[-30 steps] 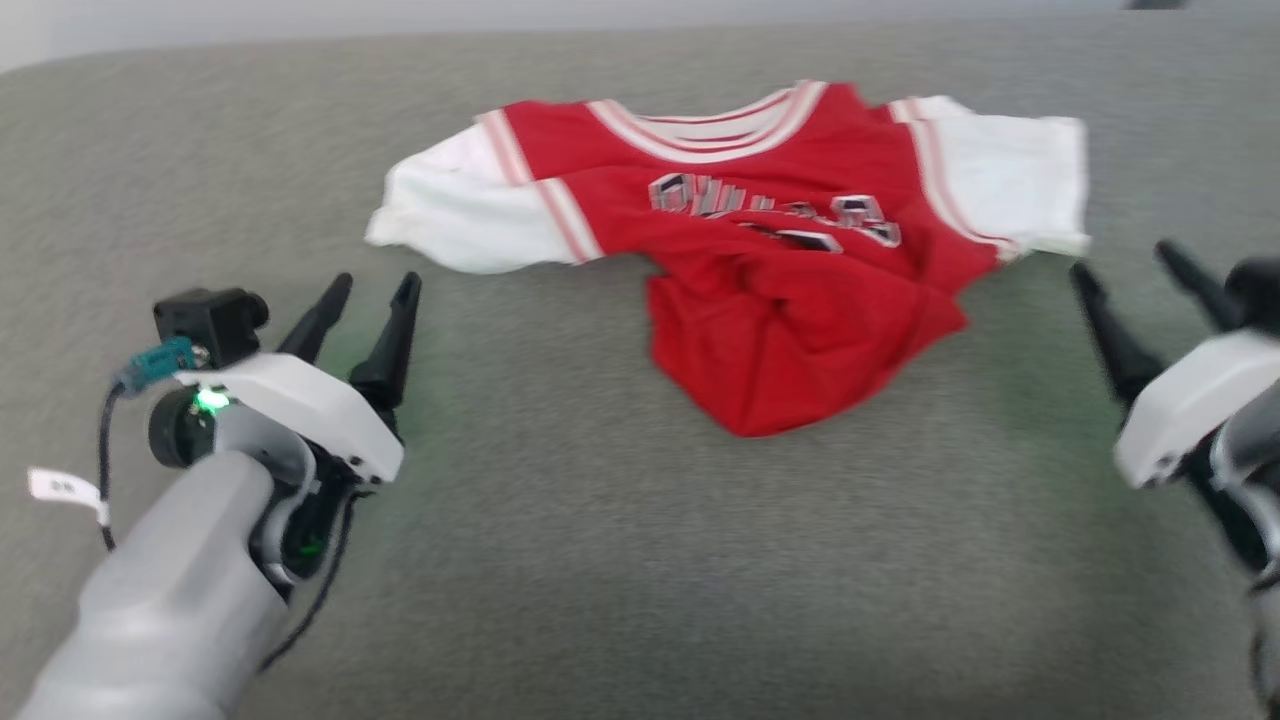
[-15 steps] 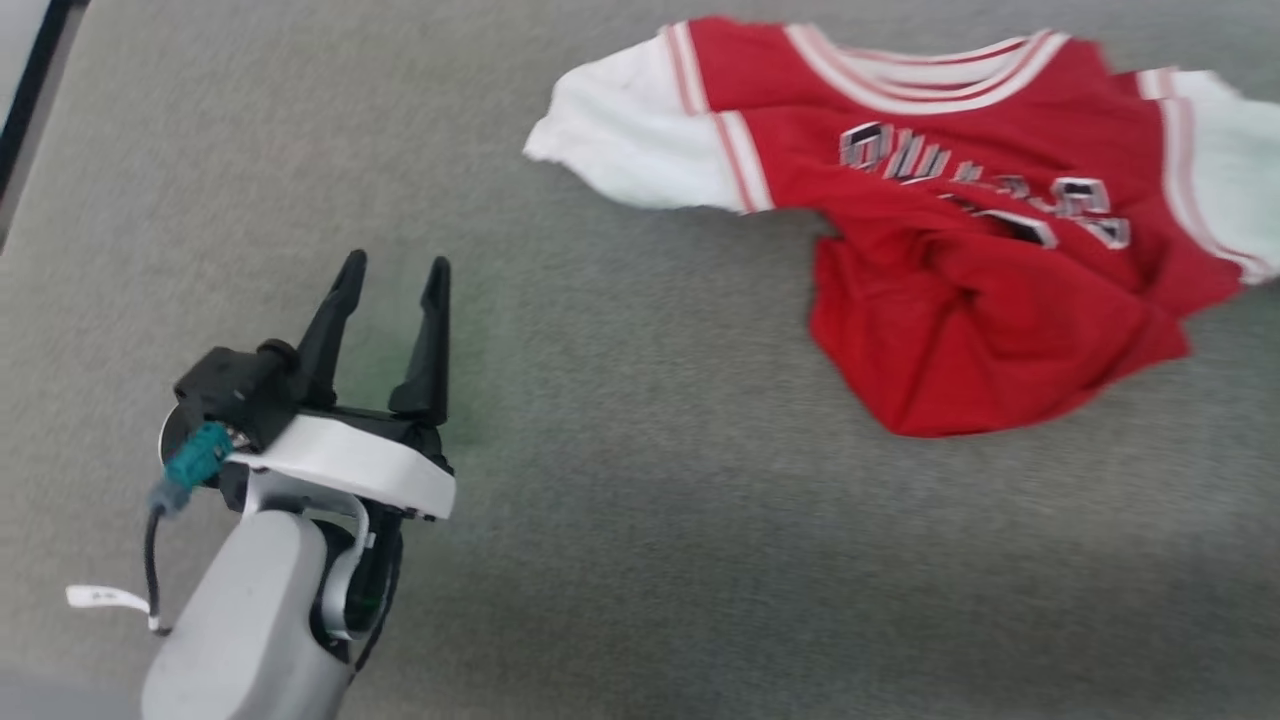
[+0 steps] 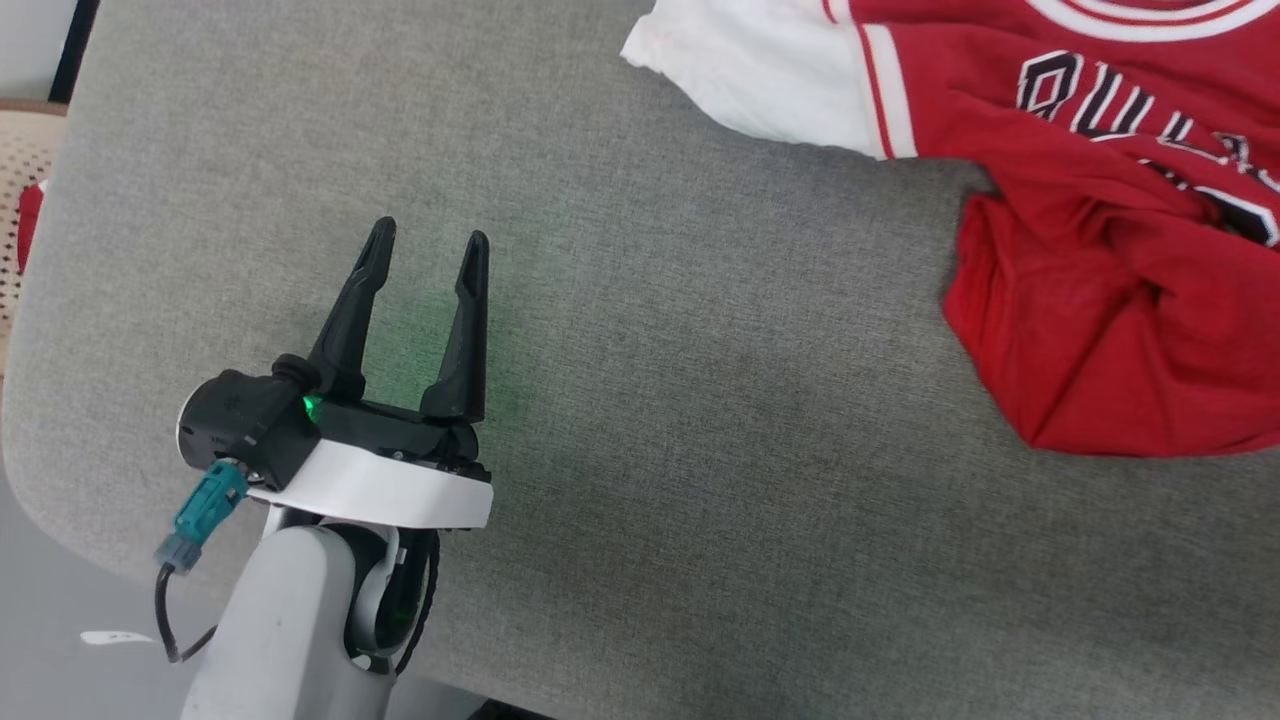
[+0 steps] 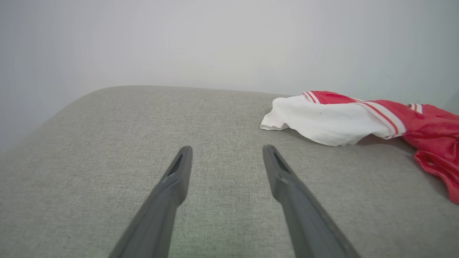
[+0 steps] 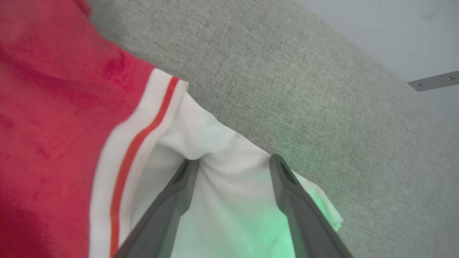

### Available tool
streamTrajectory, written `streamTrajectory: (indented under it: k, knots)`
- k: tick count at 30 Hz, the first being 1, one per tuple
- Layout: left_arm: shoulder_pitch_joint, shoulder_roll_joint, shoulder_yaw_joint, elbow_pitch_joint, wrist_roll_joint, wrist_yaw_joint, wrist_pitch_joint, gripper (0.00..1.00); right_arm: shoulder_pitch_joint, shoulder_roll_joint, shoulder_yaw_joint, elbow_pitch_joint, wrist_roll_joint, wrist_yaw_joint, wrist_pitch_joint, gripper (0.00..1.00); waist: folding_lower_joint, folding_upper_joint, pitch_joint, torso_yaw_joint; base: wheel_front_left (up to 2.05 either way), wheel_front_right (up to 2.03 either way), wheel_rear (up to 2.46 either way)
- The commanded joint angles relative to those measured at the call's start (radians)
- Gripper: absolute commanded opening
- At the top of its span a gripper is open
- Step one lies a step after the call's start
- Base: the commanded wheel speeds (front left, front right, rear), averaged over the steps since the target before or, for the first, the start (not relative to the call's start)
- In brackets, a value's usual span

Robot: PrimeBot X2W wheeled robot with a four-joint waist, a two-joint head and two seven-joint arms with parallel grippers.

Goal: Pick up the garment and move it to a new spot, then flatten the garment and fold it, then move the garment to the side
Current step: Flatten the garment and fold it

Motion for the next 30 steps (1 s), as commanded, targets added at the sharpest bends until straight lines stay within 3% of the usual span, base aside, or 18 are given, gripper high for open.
streamTrajectory:
  k: [1, 7, 8, 10, 11, 17, 21, 26, 30]
  knots:
    - [0.013, -0.010, 0.012, -0.012, 0.013, -0.011, -0.005, 1.00, 0.008, 0.005, 0.043, 0.017, 0.012, 0.000, 0.013, 1.00, 0.0000, 0.0000, 0.025, 0.016, 0.00, 0.00, 0.00]
    - [0.007, -0.019, 0.033, -0.020, 0.036, -0.028, -0.005, 1.00, -0.001, 0.002, 0.117, 0.041, 0.042, 0.000, 0.037, 1.00, 0.0000, 0.0000, 0.040, 0.009, 0.00, 0.00, 0.00]
    - [0.000, -0.021, 0.038, -0.019, 0.041, -0.035, -0.005, 1.00, -0.003, -0.006, 0.146, 0.042, 0.046, 0.000, 0.036, 0.86, 0.0000, 0.0000, 0.044, 0.005, 0.00, 0.00, 0.00]
    - [-0.007, -0.021, 0.041, -0.018, 0.041, -0.040, -0.005, 1.00, -0.009, -0.009, 0.165, 0.048, 0.057, 0.000, 0.027, 0.20, 0.0000, 0.0000, 0.046, 0.000, 0.00, 0.00, 0.00]
    - [-0.009, -0.019, 0.040, -0.017, 0.043, -0.044, -0.005, 1.00, -0.012, -0.009, 0.169, 0.052, 0.060, 0.000, 0.021, 0.00, 0.0000, 0.0000, 0.047, -0.002, 0.00, 0.00, 0.00]
    - [-0.085, 0.029, 0.007, -0.012, 0.052, -0.057, -0.005, 1.00, -0.044, -0.002, 0.186, 0.086, 0.073, -0.003, -0.031, 0.00, 0.0000, 0.0000, 0.054, -0.020, 0.00, 0.00, 0.00]
    - [-0.244, 0.121, -0.055, -0.015, 0.030, -0.063, 0.040, 1.00, -0.075, 0.018, 0.198, 0.089, 0.075, -0.004, -0.063, 0.00, 0.0000, 0.0000, 0.067, -0.041, 0.00, 0.00, 0.00]
    - [-0.561, 0.297, -0.291, 0.024, -0.079, -0.060, 0.196, 1.00, -0.116, 0.039, 0.250, 0.064, 0.063, -0.003, -0.078, 0.00, 0.0000, 0.0000, 0.097, -0.075, 0.00, 0.00, 0.00]
    - [-0.793, 0.353, -0.495, 0.144, -0.271, -0.061, 0.368, 1.00, -0.159, 0.052, 0.294, 0.044, 0.059, -0.004, -0.079, 0.00, 0.0000, 0.0000, 0.124, -0.101, 0.00, 0.00, 0.00]
